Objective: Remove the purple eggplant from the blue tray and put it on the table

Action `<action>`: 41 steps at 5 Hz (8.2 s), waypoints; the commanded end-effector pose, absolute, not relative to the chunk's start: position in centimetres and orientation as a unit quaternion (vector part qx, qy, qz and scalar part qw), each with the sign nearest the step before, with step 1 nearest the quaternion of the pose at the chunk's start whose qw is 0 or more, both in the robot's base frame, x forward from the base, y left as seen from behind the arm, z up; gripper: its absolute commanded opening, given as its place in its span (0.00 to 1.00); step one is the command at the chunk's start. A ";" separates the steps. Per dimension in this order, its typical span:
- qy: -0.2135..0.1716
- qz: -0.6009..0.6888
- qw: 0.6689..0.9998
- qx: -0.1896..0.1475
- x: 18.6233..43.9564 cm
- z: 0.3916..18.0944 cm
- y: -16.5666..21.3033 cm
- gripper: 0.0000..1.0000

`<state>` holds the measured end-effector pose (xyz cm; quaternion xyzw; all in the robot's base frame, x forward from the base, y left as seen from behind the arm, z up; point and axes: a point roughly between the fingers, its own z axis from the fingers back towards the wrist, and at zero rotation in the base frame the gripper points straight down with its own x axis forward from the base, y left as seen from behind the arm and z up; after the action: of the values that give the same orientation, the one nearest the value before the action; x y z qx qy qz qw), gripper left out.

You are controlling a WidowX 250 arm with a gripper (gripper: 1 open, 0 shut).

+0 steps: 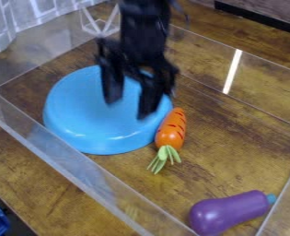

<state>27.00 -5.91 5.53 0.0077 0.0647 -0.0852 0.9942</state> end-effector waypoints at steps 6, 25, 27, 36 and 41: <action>-0.071 -0.172 0.982 0.026 30.4 8.1 -9.8 0.00; -0.125 -0.084 0.988 -0.025 26.8 3.0 -17.4 1.00; -0.115 -0.008 0.993 -0.020 28.3 2.9 -18.0 1.00; -0.075 0.028 0.996 -0.039 27.0 2.7 -18.4 0.00; -0.052 0.079 0.995 -0.036 25.7 3.2 -17.4 1.00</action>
<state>25.52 -15.99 1.83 -0.0165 -0.0330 0.0989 0.9944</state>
